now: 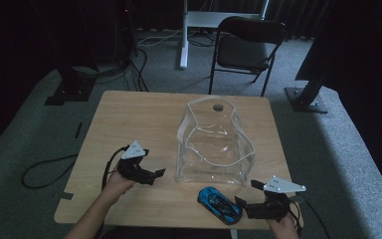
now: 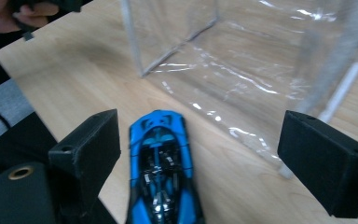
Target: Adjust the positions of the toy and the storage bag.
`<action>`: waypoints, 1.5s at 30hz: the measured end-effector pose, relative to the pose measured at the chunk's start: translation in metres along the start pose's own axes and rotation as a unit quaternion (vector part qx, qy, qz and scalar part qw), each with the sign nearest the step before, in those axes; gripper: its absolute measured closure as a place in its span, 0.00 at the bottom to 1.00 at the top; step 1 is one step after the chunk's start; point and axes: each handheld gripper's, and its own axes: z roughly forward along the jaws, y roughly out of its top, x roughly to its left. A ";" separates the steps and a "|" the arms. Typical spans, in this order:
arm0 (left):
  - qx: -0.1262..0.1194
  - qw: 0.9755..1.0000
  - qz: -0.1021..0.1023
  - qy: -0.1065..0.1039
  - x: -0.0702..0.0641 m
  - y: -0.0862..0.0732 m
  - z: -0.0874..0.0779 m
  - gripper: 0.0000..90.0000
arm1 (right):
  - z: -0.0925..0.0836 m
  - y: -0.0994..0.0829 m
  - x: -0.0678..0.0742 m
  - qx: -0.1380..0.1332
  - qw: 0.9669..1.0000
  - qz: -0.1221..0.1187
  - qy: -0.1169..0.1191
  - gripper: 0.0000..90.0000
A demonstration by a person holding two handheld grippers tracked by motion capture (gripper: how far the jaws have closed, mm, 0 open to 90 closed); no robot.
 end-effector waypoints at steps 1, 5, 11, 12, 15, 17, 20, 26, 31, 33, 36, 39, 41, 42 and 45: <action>0.001 1.000 0.000 0.002 0.001 -0.001 -0.001 0.00 | 0.002 -0.001 0.002 0.002 1.000 -0.001 0.006 0.14; -0.003 1.000 -0.007 0.018 0.007 -0.008 -0.008 0.00 | 0.011 -0.004 0.007 0.010 1.000 0.001 0.030 0.14; 0.007 0.999 -0.013 0.051 0.017 -0.022 -0.018 0.00 | 0.031 -0.003 0.020 0.027 0.998 -0.018 0.057 0.14; 0.010 0.998 -0.019 0.060 0.020 -0.026 -0.020 0.00 | 0.034 -0.003 0.022 0.032 0.998 -0.018 0.059 0.14; 0.012 0.996 -0.036 0.081 0.026 -0.035 -0.027 0.00 | 0.046 -0.005 0.030 0.066 0.996 -0.040 0.048 0.13; 0.012 0.995 -0.046 0.091 0.029 -0.042 -0.032 0.00 | 0.050 -0.006 0.031 0.071 0.995 -0.040 0.057 0.13; 0.016 0.992 -0.054 0.110 0.032 -0.052 -0.038 0.00 | 0.054 -0.007 0.029 0.070 0.995 -0.034 0.065 0.13; 0.010 0.987 -0.078 0.138 0.036 -0.070 -0.050 0.00 | 0.059 -0.008 0.025 0.068 0.996 -0.030 0.050 0.13; 0.013 0.982 -0.090 0.166 0.034 -0.084 -0.057 0.00 | 0.067 -0.009 0.023 0.081 0.995 -0.035 0.056 0.13; 0.021 0.979 -0.087 0.184 0.034 -0.088 -0.060 0.00 | 0.069 -0.009 0.024 0.083 0.994 -0.041 0.054 0.13; 0.021 0.974 -0.099 0.202 0.035 -0.094 -0.069 0.00 | 0.072 -0.008 0.024 0.082 0.995 -0.039 0.044 0.13; 0.019 0.971 -0.111 0.211 0.037 -0.102 -0.076 0.00 | 0.076 -0.010 0.026 0.094 0.994 -0.047 0.035 0.13; 0.025 0.968 -0.118 0.219 0.038 -0.108 -0.081 0.00 | 0.079 -0.012 0.027 0.100 0.993 -0.050 0.030 0.13; 0.029 0.967 -0.121 0.223 0.039 -0.112 -0.083 0.00 | 0.080 -0.012 0.027 0.103 0.993 -0.051 0.032 0.13; 0.046 0.961 -0.129 0.240 0.040 -0.122 -0.088 0.00 | 0.082 -0.012 0.028 0.110 0.992 -0.055 0.029 0.13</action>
